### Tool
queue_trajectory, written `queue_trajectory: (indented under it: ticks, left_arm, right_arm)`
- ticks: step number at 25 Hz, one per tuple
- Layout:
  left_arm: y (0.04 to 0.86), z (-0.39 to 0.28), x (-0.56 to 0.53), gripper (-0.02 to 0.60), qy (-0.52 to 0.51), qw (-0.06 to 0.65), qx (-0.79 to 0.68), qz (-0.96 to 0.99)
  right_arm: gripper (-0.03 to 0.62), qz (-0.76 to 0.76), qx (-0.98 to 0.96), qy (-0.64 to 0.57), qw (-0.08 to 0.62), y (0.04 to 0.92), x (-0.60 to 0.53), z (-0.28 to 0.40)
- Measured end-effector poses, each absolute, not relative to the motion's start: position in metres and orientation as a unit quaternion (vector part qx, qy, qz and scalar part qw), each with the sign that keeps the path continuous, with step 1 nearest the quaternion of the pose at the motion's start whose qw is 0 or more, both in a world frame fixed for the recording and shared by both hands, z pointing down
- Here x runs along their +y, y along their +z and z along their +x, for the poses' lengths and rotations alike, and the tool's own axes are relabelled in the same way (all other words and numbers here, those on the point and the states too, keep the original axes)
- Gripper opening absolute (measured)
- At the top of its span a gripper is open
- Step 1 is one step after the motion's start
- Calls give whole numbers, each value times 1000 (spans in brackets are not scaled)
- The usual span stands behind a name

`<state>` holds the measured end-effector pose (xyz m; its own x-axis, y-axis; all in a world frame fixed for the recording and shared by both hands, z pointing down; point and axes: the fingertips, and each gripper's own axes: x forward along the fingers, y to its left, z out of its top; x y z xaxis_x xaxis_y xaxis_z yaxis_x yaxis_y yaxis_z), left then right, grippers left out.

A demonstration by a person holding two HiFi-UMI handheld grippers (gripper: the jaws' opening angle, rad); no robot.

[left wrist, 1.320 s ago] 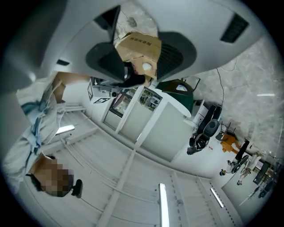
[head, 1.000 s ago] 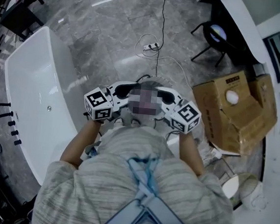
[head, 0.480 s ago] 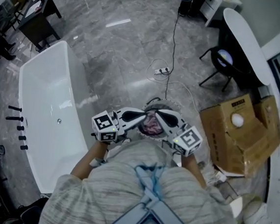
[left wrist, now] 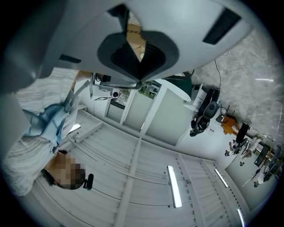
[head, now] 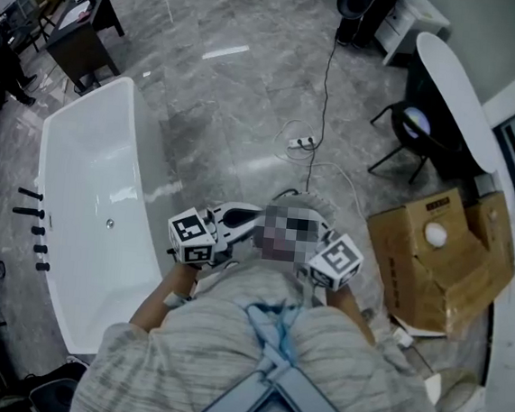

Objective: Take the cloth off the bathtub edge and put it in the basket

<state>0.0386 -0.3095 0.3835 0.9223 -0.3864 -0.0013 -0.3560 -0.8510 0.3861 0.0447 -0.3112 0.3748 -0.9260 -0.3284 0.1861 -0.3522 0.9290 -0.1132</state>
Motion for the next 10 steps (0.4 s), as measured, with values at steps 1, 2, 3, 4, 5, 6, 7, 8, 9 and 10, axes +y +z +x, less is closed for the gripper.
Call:
queue_trajectory:
  ticks: [1, 2, 3, 4, 5, 6, 7, 8, 9, 10]
  left_arm:
    - [384, 38, -309, 3, -40, 194, -194, 961]
    - [384, 36, -308, 3, -42, 195, -194, 960]
    - [383, 33, -309, 3, -43, 197, -196, 960]
    - [383, 31, -309, 3, -44, 199, -197, 959]
    - [382, 29, -309, 3, -45, 200, -198, 959]
    - [383, 27, -309, 3, -45, 202, -199, 958]
    - [383, 26, -308, 3, -44, 203, -200, 958]
    - [384, 25, -307, 3, -44, 204, -200, 957]
    - [385, 24, -306, 3, -44, 204, -201, 957]
    - [386, 24, -305, 3, -43, 205, -202, 957]
  right_arm:
    - [5, 171, -979, 71, 86, 375, -310, 43]
    - [5, 170, -979, 70, 90, 375, -309, 42]
    - [5, 170, -979, 69, 92, 375, -309, 41]
    - [5, 172, -978, 70, 94, 375, -309, 41]
    - [5, 174, -978, 71, 95, 376, -309, 42]
    - [5, 177, -977, 72, 95, 378, -310, 43]
    - [5, 181, -976, 71, 95, 381, -311, 45]
    - [5, 183, -976, 69, 95, 384, -311, 47]
    - [5, 184, -976, 69, 95, 386, -310, 48]
    - [5, 184, -976, 68, 96, 387, -310, 49]
